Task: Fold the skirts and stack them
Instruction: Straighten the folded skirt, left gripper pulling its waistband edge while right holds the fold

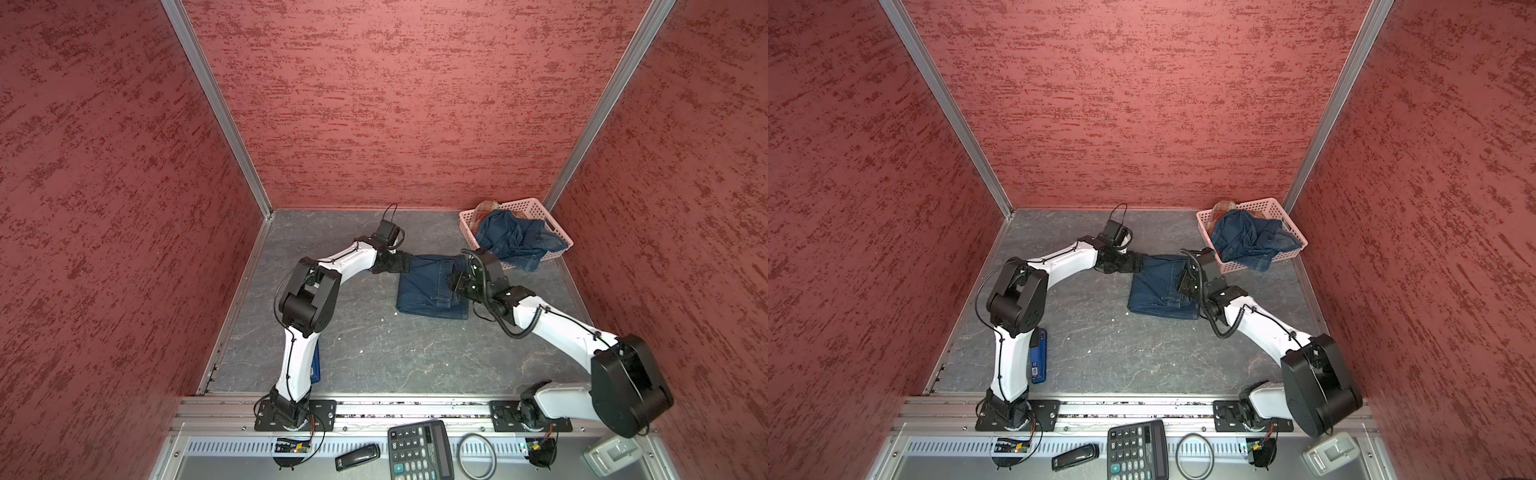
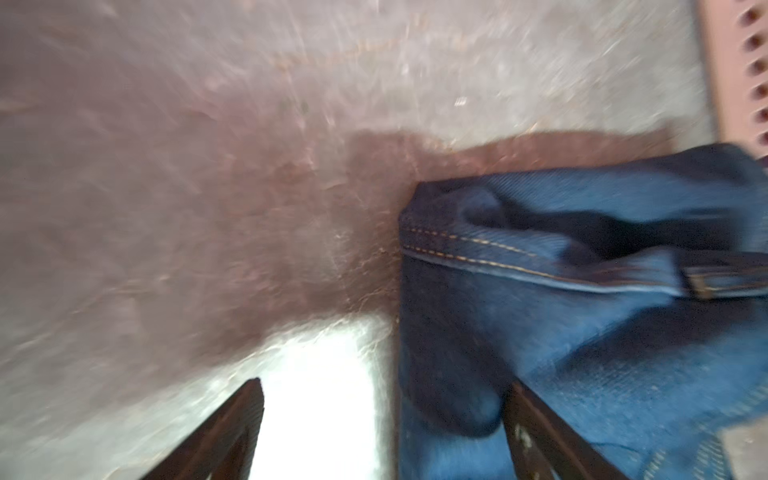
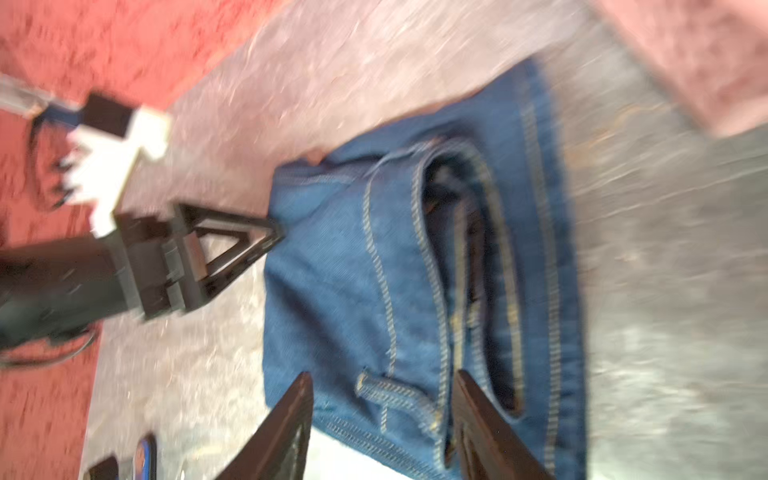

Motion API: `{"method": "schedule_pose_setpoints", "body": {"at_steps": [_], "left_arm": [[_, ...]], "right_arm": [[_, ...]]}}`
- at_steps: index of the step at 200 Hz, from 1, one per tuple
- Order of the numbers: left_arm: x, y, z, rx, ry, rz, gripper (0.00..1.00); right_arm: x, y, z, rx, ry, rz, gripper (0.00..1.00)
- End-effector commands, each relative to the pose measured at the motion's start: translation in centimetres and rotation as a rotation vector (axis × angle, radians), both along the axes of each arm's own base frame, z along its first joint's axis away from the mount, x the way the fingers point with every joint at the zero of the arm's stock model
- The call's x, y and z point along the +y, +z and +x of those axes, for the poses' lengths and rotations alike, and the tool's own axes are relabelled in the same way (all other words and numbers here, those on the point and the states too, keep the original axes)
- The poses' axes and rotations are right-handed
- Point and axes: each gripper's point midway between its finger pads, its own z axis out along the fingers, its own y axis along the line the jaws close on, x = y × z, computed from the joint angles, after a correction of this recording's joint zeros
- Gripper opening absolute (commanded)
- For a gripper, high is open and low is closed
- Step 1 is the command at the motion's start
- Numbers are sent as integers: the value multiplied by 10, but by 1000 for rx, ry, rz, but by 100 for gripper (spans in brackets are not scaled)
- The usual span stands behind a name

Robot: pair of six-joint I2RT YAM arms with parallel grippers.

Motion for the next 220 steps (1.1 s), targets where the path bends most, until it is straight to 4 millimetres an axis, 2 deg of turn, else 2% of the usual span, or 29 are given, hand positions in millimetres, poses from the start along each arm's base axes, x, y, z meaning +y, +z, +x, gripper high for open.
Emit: {"method": "schedule_pose_setpoints", "body": {"at_steps": [1, 38, 72, 81, 121, 143, 173, 204, 210, 220], "left_arm": [[-6, 27, 1, -65, -11, -57, 90], [-4, 35, -6, -82, -24, -63, 90], [1, 38, -9, -86, -15, -58, 90], [4, 39, -9, -89, -12, -57, 90], [14, 46, -8, -92, 6, -49, 90], [29, 51, -4, -97, 36, -21, 90], [54, 62, 1, -110, 86, 23, 90], [77, 73, 6, -126, 133, 49, 90], [80, 74, 7, -128, 138, 56, 89], [83, 74, 5, -127, 139, 70, 89]], "right_arm": [[-19, -27, -7, 84, -54, 3, 55], [-32, -48, -6, 118, -110, 48, 50], [-40, -69, -5, 149, -146, 104, 42], [-41, -81, -5, 172, -150, 93, 41], [-24, -107, 5, 171, -69, 125, 33], [-1, -116, 9, 174, 3, 118, 29], [50, -118, 8, 180, 84, 167, 25], [118, -105, 10, 146, 163, 247, 21], [127, -100, 11, 134, 177, 247, 21], [130, -93, 15, 117, 175, 245, 22]]}}
